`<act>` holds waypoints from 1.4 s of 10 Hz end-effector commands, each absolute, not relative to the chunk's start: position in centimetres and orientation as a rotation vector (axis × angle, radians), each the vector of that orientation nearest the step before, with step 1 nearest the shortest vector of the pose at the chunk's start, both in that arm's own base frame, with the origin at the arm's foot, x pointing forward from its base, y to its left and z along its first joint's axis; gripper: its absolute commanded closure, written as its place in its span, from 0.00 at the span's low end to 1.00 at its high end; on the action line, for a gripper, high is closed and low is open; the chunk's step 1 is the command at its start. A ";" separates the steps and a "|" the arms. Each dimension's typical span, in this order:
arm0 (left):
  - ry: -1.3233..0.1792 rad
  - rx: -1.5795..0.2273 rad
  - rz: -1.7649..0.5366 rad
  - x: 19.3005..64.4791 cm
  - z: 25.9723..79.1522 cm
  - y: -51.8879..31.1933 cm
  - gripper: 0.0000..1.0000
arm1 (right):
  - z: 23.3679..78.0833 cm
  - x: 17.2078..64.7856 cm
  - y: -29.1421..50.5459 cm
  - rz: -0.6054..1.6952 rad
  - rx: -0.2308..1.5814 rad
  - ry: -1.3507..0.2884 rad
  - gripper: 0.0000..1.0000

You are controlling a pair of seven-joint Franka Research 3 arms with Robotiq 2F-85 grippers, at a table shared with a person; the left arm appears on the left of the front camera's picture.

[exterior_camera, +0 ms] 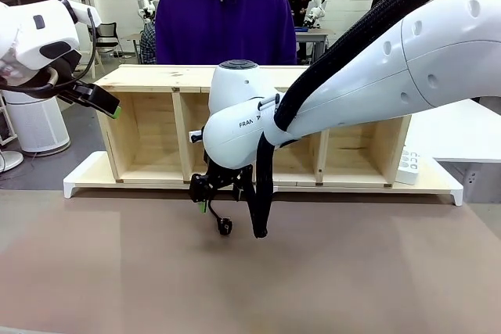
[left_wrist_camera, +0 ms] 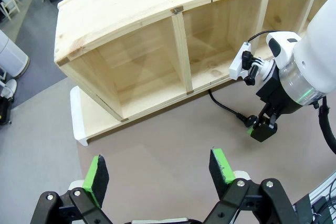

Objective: Perform cable management.
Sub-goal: When the cord part of the Power Cable appears at the lower middle area of the table and stops, grasp the cord part of the Power Cable.

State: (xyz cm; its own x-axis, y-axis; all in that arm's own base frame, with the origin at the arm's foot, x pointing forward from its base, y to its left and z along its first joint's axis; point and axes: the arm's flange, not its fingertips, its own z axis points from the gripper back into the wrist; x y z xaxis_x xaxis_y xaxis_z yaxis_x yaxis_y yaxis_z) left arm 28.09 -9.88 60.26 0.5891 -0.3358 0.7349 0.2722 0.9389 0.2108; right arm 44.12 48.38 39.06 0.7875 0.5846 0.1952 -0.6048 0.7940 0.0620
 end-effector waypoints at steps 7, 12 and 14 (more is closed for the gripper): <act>-0.884 0.079 -0.359 28.2 60.3 -10.0 0.00 | 33.7 46.5 51.3 0.727 0.094 -0.020 0.00; -0.884 0.079 -0.359 28.2 60.3 -10.0 0.00 | 31.0 47.9 52.1 0.717 -0.007 -0.021 0.00; -0.884 0.079 -0.359 28.2 60.3 -10.0 0.00 | 30.1 48.3 52.0 0.732 -0.034 -0.051 0.00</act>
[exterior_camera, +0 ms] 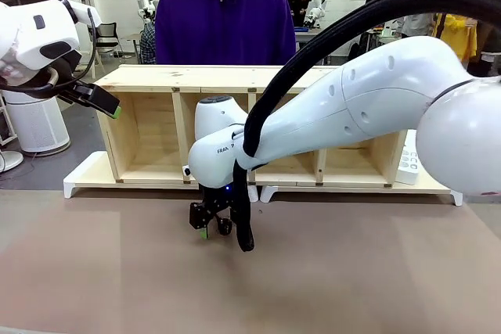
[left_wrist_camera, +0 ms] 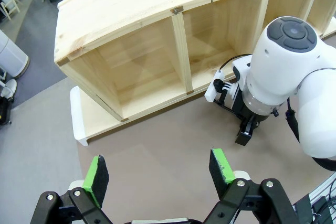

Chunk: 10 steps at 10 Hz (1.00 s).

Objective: Perform cable management.
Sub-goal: When the cord part of the Power Cable appears at the lower middle area of the table and stops, grasp the cord part of the Power Cable.

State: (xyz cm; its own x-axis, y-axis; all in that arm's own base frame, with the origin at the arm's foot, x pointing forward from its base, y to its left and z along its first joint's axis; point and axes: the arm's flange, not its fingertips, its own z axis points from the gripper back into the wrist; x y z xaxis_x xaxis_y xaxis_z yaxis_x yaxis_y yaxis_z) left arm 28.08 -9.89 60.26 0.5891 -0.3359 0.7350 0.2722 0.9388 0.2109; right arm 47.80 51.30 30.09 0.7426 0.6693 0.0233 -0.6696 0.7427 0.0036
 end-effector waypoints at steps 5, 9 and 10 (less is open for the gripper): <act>-0.884 0.079 -0.359 28.2 60.3 -10.0 0.00 | 29.8 49.0 51.7 0.745 -0.057 -0.090 0.20; -0.884 0.079 -0.359 28.2 60.3 -10.0 0.00 | 29.9 48.9 51.7 0.729 -0.054 -0.086 0.58; -0.884 0.079 -0.359 28.2 60.3 -10.0 0.00 | 29.9 48.8 51.7 0.726 -0.052 -0.083 0.72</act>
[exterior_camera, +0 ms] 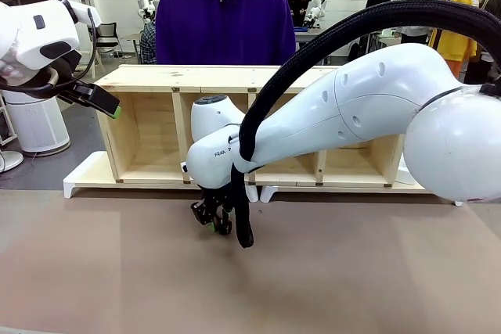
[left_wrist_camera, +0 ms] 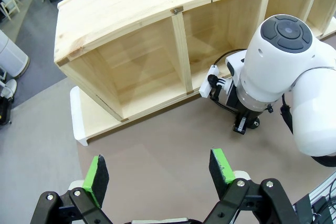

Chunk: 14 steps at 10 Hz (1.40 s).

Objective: Perform cable management.
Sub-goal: When the cord part of the Power Cable appears at the lower middle area of the table and stops, grasp the cord part of the Power Cable, then pull the grasped Power Cable to the location of the Power Strip.

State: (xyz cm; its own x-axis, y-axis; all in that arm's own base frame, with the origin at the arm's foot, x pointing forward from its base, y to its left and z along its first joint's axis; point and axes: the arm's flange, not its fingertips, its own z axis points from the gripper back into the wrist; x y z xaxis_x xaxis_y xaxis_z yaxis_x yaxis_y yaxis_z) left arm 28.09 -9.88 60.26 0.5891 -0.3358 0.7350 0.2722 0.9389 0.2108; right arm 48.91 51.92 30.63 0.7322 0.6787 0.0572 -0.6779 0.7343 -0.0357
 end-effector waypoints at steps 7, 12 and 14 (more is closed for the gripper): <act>-0.884 0.079 -0.359 28.2 60.3 -10.0 0.00 | 29.8 49.0 51.4 0.731 0.017 -0.049 1.00; -0.884 0.079 -0.359 28.2 60.3 -10.0 0.00 | 30.8 48.8 52.0 0.737 -0.012 -0.070 1.00; -0.884 0.079 -0.359 28.2 60.3 -10.0 0.00 | 30.8 48.9 52.0 0.735 -0.007 -0.068 0.84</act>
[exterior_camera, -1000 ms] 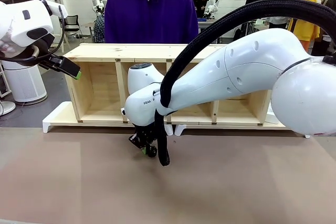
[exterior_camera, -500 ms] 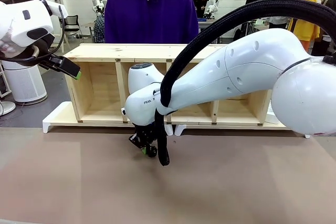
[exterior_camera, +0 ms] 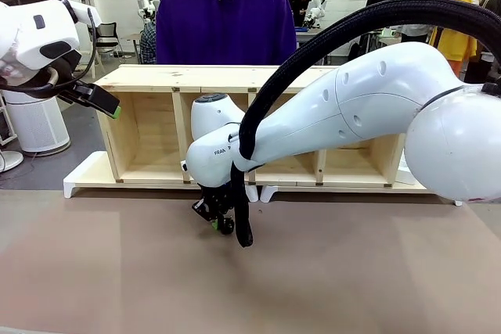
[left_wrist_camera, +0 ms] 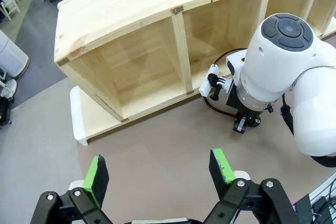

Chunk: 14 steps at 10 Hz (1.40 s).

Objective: Perform cable management.
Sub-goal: Pull the grasped Power Cable to the location of the Power Strip.

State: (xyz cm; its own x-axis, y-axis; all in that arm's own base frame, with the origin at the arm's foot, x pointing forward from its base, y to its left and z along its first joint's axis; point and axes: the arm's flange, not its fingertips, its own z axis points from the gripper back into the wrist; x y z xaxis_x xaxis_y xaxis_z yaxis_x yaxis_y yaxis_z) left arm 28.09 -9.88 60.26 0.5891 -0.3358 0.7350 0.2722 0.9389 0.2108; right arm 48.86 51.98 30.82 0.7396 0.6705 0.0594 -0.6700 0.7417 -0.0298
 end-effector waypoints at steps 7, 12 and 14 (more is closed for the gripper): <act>-0.884 0.079 -0.359 28.2 60.3 -10.0 0.00 | 36.3 36.6 48.9 0.670 -0.099 -0.101 0.84; -0.884 0.079 -0.359 28.2 60.3 -10.0 0.00 | 39.5 27.3 43.8 0.432 -0.161 -0.230 0.84; -0.884 0.079 -0.359 28.2 60.3 -10.0 0.00 | 40.4 23.4 42.8 0.352 -0.196 -0.282 0.84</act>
